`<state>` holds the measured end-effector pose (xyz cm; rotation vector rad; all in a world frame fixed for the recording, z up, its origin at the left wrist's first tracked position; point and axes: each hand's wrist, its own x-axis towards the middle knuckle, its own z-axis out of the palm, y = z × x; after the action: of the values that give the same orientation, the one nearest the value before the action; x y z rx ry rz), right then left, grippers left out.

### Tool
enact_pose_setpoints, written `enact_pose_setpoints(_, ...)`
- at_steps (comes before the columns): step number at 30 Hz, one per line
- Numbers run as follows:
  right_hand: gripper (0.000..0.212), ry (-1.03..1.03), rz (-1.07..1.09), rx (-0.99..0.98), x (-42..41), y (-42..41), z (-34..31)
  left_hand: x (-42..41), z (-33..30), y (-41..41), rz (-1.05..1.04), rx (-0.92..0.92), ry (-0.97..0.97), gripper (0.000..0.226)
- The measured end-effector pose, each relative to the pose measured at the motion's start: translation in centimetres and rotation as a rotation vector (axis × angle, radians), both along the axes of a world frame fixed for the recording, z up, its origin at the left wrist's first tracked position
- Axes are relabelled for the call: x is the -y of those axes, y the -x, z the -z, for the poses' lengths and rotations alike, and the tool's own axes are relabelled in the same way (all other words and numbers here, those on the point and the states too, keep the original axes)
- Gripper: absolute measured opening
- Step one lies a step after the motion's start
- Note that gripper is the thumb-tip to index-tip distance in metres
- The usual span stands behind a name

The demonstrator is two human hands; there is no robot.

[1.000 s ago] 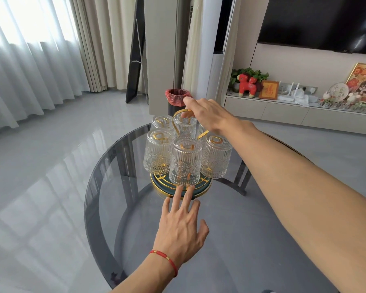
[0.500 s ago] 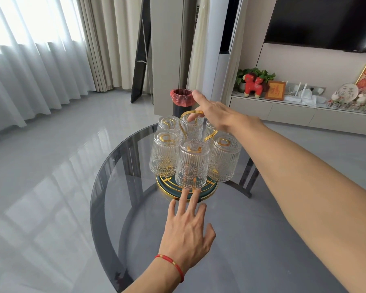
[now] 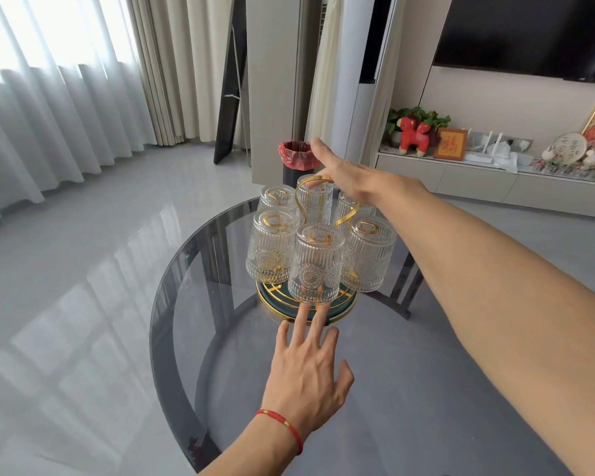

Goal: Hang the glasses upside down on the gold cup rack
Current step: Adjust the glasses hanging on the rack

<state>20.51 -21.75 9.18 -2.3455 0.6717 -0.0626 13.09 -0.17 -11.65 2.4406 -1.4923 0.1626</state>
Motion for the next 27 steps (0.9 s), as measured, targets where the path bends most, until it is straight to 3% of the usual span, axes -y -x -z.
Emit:
enact_pose_setpoints(16,0.105,0.128,0.014,-0.039,-0.49,0.50,-0.61,0.00,-0.11,-0.01,0.006,-0.003,0.001,0.055)
enact_pose_setpoints(24,0.092,0.196,-0.096,0.137,-0.54,0.65,-0.44,-0.03,-0.08,-0.01,0.006,0.005,0.023,0.050)
enact_pose_setpoints(27,0.097,0.239,-0.107,0.050,-0.77,0.60,-0.39,0.02,-0.03,-0.03,0.005,0.008,0.026,0.051)
